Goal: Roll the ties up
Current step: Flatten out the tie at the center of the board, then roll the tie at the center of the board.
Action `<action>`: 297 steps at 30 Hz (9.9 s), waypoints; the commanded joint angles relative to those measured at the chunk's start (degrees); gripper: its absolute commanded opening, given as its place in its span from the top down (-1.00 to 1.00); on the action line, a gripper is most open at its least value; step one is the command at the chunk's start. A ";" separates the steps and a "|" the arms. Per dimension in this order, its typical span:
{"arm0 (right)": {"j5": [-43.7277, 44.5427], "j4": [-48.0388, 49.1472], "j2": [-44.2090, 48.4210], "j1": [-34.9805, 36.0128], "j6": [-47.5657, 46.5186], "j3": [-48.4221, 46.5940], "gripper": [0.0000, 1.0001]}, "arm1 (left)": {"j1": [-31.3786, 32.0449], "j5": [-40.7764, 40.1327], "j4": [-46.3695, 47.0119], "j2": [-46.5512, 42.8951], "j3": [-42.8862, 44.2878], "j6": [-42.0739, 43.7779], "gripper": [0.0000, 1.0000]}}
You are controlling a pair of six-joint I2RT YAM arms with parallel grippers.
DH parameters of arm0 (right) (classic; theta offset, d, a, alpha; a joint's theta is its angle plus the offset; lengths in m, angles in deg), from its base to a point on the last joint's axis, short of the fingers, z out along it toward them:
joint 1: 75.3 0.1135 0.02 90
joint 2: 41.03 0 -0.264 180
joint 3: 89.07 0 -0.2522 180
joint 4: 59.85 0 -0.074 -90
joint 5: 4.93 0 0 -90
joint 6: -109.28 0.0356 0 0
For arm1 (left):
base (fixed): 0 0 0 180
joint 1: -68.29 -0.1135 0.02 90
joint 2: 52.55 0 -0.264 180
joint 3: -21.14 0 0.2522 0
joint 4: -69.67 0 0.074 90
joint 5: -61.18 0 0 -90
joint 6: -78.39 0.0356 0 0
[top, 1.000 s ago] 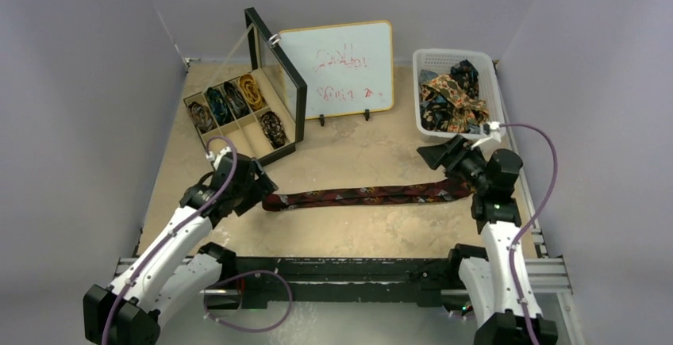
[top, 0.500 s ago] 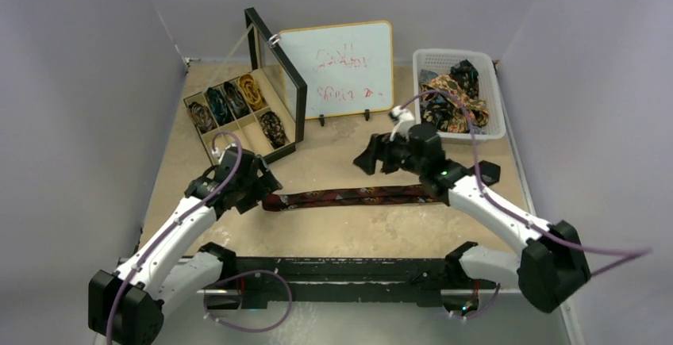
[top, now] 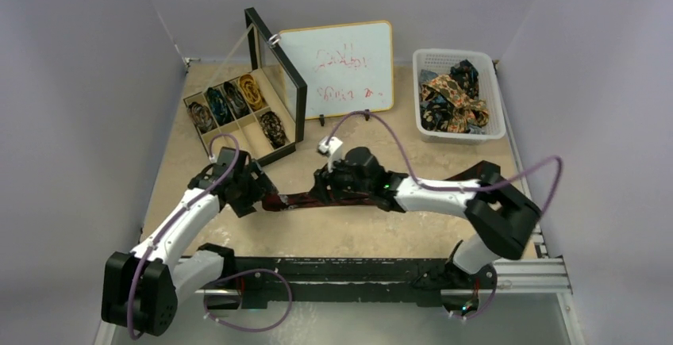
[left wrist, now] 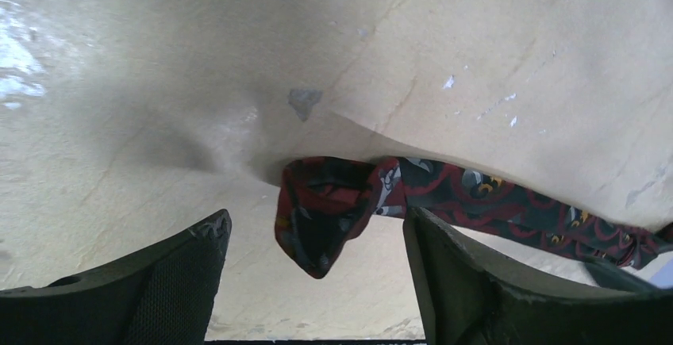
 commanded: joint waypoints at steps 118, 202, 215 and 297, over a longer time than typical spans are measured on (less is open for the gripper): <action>18.46 -15.02 5.65 -19.74 36.18 16.64 0.40 | -3.94 7.34 -0.64 -15.36 0.68 1.16 -0.36; -1.14 -7.02 -14.76 3.33 -25.76 -7.91 -0.45 | -3.94 14.62 19.74 4.21 -6.05 12.55 0.11; 6.12 -5.32 -13.37 6.81 -27.28 -6.22 0.16 | -3.94 11.52 16.01 0.57 -5.53 10.75 0.02; 3.47 -9.95 -15.74 1.47 28.51 -8.12 0.25 | -4.02 17.40 19.62 -1.60 -12.13 9.12 0.42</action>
